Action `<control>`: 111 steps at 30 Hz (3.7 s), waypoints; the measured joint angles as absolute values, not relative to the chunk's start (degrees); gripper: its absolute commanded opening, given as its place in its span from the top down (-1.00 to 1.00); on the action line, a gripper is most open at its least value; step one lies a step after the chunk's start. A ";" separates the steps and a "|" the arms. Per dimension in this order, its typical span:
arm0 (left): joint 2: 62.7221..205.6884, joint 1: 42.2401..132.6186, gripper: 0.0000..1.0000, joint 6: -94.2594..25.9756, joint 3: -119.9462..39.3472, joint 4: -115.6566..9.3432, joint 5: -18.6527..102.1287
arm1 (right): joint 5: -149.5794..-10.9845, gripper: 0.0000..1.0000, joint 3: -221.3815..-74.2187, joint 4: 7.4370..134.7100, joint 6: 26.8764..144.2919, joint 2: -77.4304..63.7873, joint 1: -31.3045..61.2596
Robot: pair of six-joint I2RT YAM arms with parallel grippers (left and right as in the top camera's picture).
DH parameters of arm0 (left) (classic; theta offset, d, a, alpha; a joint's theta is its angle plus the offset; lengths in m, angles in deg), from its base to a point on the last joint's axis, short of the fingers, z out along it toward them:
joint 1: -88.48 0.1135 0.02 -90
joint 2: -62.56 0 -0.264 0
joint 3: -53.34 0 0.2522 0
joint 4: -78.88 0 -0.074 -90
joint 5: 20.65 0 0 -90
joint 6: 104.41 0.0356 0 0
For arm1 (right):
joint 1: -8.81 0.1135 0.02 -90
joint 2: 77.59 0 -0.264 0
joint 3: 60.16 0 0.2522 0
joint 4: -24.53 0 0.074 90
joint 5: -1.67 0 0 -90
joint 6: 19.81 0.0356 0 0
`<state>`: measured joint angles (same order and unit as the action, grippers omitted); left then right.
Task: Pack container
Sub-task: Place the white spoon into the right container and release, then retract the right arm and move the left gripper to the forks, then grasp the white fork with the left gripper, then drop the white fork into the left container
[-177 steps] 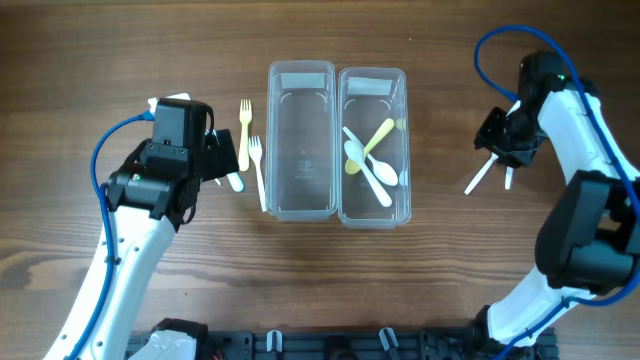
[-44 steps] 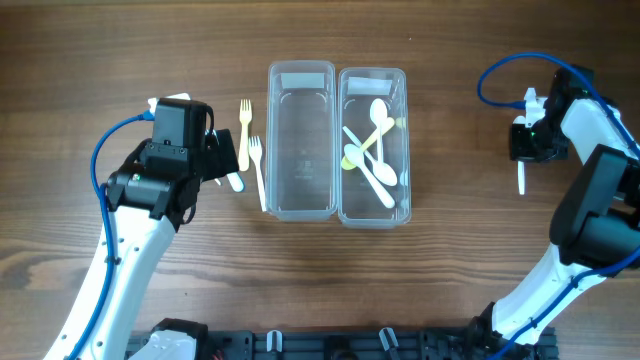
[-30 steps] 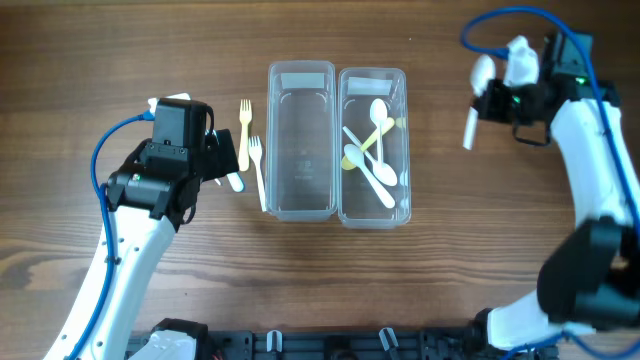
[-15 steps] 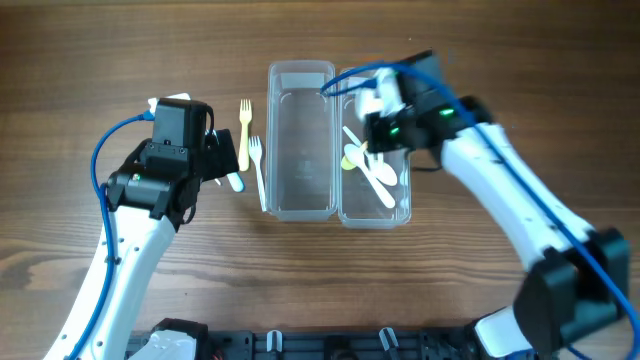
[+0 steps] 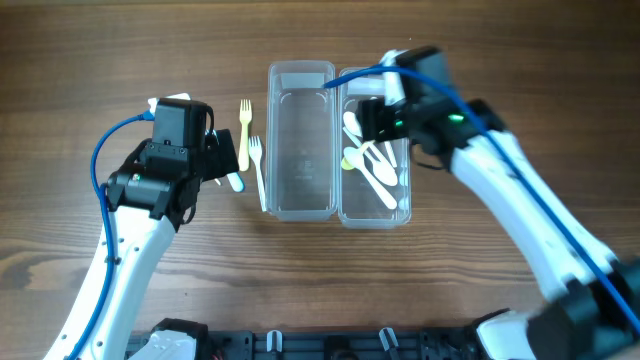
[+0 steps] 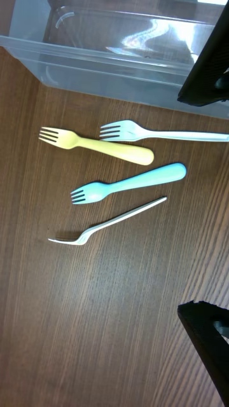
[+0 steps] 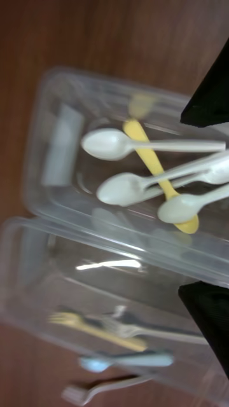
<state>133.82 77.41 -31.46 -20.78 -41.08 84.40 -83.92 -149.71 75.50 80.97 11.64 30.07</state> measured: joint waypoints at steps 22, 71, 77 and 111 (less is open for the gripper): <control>141.32 82.35 -0.92 -44.82 -20.82 -44.80 75.33 | -82.50 -1.00 -148.14 88.99 89.02 1.87 -4.03; 172.03 95.61 0.10 -40.56 -26.94 -53.85 67.35 | -77.78 -1.00 -147.44 93.23 90.55 6.11 -4.03; 173.30 95.61 0.29 -40.91 -28.67 -51.75 67.62 | -77.76 -0.99 -147.44 93.42 90.55 6.11 -4.03; 166.89 76.03 0.92 -33.10 -57.19 -27.81 57.91 | -77.56 -0.99 -147.44 94.62 90.55 6.11 -4.03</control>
<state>166.89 76.03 -33.10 -57.19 -27.81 57.91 -77.56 -147.44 94.62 90.55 6.11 -4.03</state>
